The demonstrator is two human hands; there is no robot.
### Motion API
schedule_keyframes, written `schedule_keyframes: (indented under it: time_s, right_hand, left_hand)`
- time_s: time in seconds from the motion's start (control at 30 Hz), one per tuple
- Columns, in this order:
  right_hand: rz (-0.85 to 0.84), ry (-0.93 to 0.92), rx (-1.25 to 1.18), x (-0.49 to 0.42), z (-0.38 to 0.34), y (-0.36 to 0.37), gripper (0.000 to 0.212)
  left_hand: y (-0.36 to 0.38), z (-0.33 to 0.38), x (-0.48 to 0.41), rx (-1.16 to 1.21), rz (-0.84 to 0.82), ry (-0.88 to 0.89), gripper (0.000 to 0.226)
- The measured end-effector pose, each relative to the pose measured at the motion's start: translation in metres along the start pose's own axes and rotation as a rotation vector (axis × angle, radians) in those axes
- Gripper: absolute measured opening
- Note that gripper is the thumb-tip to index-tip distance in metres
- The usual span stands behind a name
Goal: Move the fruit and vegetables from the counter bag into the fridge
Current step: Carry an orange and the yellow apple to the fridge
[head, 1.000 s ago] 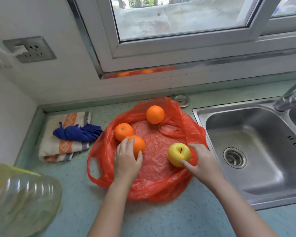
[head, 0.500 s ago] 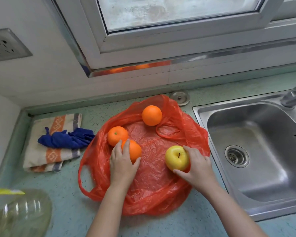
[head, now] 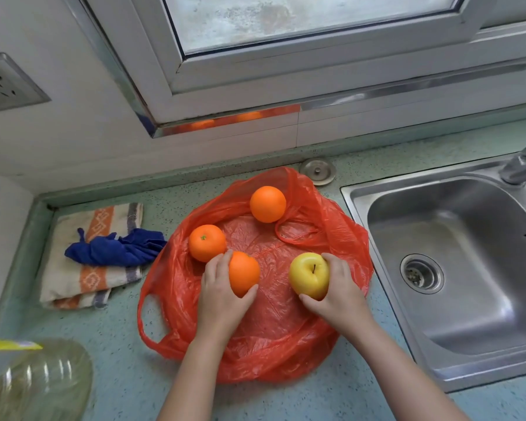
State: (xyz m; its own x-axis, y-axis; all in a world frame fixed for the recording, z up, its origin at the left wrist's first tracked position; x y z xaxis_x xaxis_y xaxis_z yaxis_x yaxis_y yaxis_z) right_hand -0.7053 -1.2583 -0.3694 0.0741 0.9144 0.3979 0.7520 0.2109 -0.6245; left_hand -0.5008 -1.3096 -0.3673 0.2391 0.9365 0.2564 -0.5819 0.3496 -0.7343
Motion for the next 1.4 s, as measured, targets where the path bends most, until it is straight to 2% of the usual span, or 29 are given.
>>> schedule_keyframes:
  time_s: [0.13, 0.3, 0.43, 0.73, 0.9, 1.2, 1.4]
  right_hand:
    - [0.059, -0.027, -0.076, 0.008, -0.007, -0.010, 0.082]
    - [0.140, -0.074, -0.137, 0.032, -0.013, -0.033, 0.080]
    - [0.266, -0.090, -0.210, 0.060, -0.015, -0.055, 0.078]
    - [0.523, -0.095, -0.366, 0.160, -0.012, -0.076, 0.076]
    - [0.651, -0.062, -0.440, 0.224, 0.004, -0.078, 0.075]
    - [0.988, -0.007, -0.524, 0.334, 0.049, -0.086, 0.071]
    - [1.121, -0.019, -0.506, 0.405, 0.082, -0.100, 0.077]
  left_hand:
    - [-0.005, 0.015, 0.009, 0.181, 0.040, 0.049, 0.078]
    - [-0.017, 0.049, 0.023, 0.276, 0.067, 0.207, 0.076]
    - [-0.021, 0.077, 0.036, 0.375, 0.036, 0.330, 0.076]
    - [-0.013, 0.130, 0.080, 0.587, -0.149, 0.563, 0.072]
    - [0.014, 0.158, 0.109, 0.695, -0.324, 0.678, 0.072]
    - [0.066, 0.222, 0.177, 0.719, -0.608, 0.800, 0.069]
    - [0.104, 0.276, 0.230, 0.665, -0.686, 0.889, 0.068]
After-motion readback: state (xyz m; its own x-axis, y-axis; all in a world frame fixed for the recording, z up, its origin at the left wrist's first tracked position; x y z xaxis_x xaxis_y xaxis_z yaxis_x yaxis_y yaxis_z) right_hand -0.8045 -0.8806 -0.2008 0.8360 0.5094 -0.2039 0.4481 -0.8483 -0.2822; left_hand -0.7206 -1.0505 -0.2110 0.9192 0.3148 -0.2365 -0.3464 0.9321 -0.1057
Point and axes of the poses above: each hand's wrist, its own x-axis away from the middle knuckle, its own y-axis out of the palm, z = x × y, the point moved 3 cm from there along -x, towards the middle knuckle, and after that the axes turned 15 degrees about -z, right-handed, at the moved point
